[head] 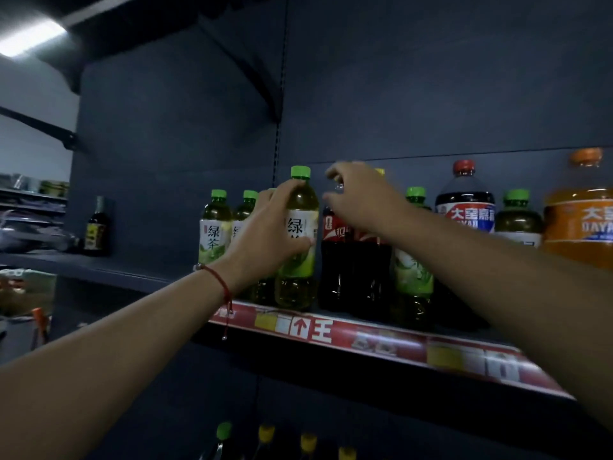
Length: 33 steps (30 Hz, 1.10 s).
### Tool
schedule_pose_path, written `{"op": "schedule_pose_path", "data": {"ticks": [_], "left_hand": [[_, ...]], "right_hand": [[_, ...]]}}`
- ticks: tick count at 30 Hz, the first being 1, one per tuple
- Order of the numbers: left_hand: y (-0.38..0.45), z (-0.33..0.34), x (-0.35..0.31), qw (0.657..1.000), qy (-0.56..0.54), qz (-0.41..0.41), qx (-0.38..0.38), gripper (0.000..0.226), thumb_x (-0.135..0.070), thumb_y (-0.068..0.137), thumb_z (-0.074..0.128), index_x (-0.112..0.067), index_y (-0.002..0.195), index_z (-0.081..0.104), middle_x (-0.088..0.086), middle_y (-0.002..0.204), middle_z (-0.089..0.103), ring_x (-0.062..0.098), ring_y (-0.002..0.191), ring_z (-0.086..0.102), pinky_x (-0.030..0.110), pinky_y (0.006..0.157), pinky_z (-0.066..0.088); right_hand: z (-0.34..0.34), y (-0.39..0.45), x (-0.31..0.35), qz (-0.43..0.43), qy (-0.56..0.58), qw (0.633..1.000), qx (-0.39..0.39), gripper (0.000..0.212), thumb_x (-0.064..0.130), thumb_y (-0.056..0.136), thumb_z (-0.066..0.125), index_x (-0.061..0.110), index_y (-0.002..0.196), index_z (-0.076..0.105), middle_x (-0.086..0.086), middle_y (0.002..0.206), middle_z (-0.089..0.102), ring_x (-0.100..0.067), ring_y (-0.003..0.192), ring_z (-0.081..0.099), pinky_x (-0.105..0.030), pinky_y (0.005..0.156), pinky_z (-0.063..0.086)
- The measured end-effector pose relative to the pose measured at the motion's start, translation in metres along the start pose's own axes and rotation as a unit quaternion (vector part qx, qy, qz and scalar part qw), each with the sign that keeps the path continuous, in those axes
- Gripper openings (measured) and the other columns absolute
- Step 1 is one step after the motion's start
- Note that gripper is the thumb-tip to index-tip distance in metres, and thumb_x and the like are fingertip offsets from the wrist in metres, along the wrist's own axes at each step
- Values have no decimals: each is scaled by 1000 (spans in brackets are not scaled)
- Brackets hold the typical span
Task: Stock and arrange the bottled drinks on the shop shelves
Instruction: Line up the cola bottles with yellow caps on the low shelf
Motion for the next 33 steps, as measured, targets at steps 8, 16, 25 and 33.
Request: {"op": "schedule_pose_path", "data": {"ticks": [8, 16, 25, 33], "left_hand": [[4, 35, 20, 999, -14, -12, 41, 88, -22, 82, 77, -40, 148, 23, 1, 137, 34, 14, 82, 60, 32, 63, 61], [9, 37, 23, 951, 300, 51, 50, 99, -68, 84, 56, -29, 156, 1, 9, 148, 39, 26, 129, 45, 38, 96, 47], [7, 45, 37, 920, 362, 58, 138, 128, -81, 70, 57, -23, 154, -21, 11, 163, 13, 33, 149, 10, 50, 119, 13], [4, 49, 35, 924, 354, 39, 143, 125, -77, 72, 60, -27, 153, -23, 10, 165, 5, 30, 151, 4, 49, 121, 13]], "right_hand": [[24, 64, -15, 31, -258, 956, 138, 54, 43, 95, 53, 14, 140, 46, -11, 142, 49, -30, 126, 49, -41, 100, 40], [28, 73, -19, 30, -222, 968, 111, 50, 41, 93, 58, 9, 131, 52, -14, 138, 46, -28, 107, 57, -34, 78, 43], [0, 50, 2, -21, -11, 992, 121, 33, 19, 89, 69, 13, 120, 60, -5, 119, 56, -16, 93, 58, -27, 73, 52], [-32, 15, 22, -99, 13, 993, 65, 31, 23, 87, 71, 20, 117, 64, 9, 103, 56, -8, 92, 57, -14, 73, 46]]}}
Point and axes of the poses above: each hand's wrist, its own y-axis towards the middle knuckle, its own z-axis out of the palm, x = y × z, the point moved 10 cm from there along y, towards the middle knuckle
